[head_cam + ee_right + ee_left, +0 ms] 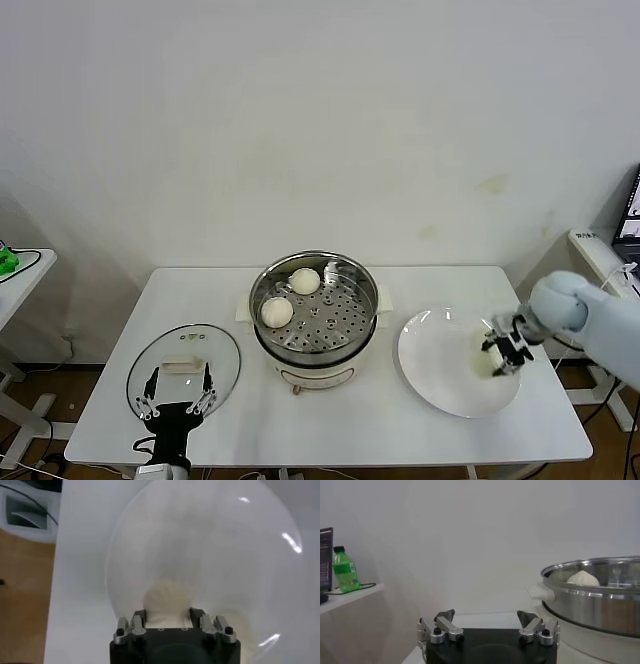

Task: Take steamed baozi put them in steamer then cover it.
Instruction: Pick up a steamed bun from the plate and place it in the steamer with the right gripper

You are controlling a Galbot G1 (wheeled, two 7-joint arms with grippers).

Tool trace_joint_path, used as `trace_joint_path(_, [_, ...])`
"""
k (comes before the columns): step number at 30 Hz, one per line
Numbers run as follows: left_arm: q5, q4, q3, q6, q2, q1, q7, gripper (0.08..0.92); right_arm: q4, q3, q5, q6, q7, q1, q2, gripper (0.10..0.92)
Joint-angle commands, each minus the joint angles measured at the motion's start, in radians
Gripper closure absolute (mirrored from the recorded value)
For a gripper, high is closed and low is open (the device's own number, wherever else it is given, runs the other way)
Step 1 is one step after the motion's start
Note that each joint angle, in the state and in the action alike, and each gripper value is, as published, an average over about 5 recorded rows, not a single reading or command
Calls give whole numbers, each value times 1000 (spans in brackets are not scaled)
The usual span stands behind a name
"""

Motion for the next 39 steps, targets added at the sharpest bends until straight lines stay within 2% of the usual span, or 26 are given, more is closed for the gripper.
trace_joint_path(1, [-1, -3, -1, -1, 1, 2, 0, 177, -28, -54, 69, 5, 0, 254, 64, 471])
trace_joint_path(12, [-33, -10, -4, 8, 6, -3, 1, 177, -36, -224, 126, 15, 11, 551, 328, 465])
trace_joint_path(25, [-109, -16, -15, 40, 17, 0, 1, 177, -9, -269, 134, 99, 47, 544, 605, 465])
trace_joint_path(31, [-99, -22, -26, 39, 10, 9, 0, 177, 39, -296, 86, 147, 62, 480, 647, 465])
trace_joint_path(39, [-89, -24, -30, 34, -3, 19, 1, 177, 86, -356, 1, 249, 76, 440, 620, 465])
